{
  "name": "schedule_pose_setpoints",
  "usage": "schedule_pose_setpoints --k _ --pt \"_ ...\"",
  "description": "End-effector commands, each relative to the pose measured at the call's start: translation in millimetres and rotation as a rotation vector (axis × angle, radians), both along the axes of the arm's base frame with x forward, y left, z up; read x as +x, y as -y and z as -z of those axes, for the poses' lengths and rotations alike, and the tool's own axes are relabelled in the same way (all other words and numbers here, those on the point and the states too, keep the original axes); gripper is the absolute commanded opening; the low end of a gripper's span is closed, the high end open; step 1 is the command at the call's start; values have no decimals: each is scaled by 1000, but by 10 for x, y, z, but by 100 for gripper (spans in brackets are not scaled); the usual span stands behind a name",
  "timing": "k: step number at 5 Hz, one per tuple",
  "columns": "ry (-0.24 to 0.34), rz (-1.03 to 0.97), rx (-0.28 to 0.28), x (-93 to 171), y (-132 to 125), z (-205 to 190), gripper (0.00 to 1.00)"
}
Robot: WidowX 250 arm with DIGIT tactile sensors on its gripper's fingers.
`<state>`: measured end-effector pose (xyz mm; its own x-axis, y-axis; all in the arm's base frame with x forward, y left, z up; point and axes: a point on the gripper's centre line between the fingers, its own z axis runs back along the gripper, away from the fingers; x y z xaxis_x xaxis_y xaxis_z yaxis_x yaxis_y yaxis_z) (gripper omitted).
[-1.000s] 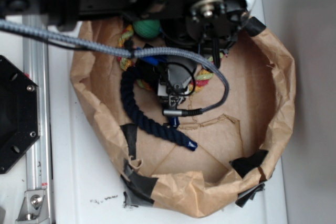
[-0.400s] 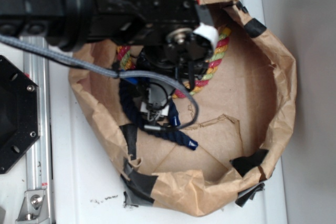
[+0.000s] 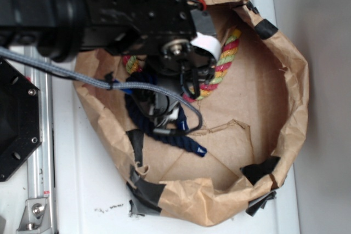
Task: Grab the blue rope.
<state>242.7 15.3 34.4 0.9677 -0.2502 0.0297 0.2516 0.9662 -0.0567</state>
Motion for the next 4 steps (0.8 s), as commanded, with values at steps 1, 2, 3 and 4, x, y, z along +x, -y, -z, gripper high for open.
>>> schedule_pose_setpoints --k 1,2,3,4 --pt "-119 67 56 -229 258 463 84" --pt "-105 99 59 -296 367 393 0" --pt "-53 142 22 -316 479 99 0" --pt "56 117 -20 -224 446 -268 0"
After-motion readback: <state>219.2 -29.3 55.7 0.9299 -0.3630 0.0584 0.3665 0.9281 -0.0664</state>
